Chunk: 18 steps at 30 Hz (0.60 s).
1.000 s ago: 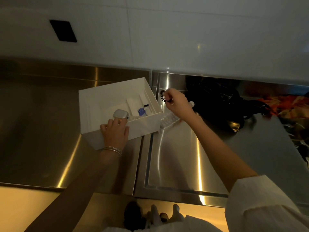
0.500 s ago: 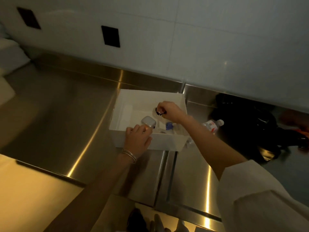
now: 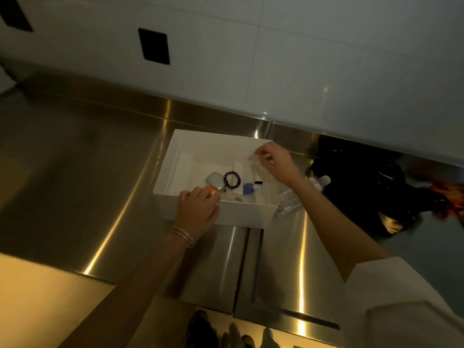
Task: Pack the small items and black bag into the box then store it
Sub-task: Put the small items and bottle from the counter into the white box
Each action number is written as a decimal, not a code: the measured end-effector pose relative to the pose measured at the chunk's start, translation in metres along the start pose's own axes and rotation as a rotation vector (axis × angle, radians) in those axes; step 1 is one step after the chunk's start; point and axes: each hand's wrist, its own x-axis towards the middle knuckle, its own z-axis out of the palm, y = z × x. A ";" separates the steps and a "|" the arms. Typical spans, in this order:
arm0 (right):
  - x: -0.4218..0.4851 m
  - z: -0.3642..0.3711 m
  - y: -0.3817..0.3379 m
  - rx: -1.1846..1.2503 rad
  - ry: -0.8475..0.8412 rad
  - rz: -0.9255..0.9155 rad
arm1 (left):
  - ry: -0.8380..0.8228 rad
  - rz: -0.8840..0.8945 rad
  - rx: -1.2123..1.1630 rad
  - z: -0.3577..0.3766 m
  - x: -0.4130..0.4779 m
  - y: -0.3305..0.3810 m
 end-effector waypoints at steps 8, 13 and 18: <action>-0.069 -0.015 0.089 -0.053 -0.002 0.281 | -0.002 -0.023 0.018 -0.001 -0.001 0.001; -0.078 0.000 0.110 -0.185 -0.200 0.319 | -0.044 -0.050 0.007 -0.005 0.000 0.002; -0.082 0.019 0.109 -0.308 -0.340 0.377 | -0.067 -0.075 0.031 -0.007 -0.001 0.006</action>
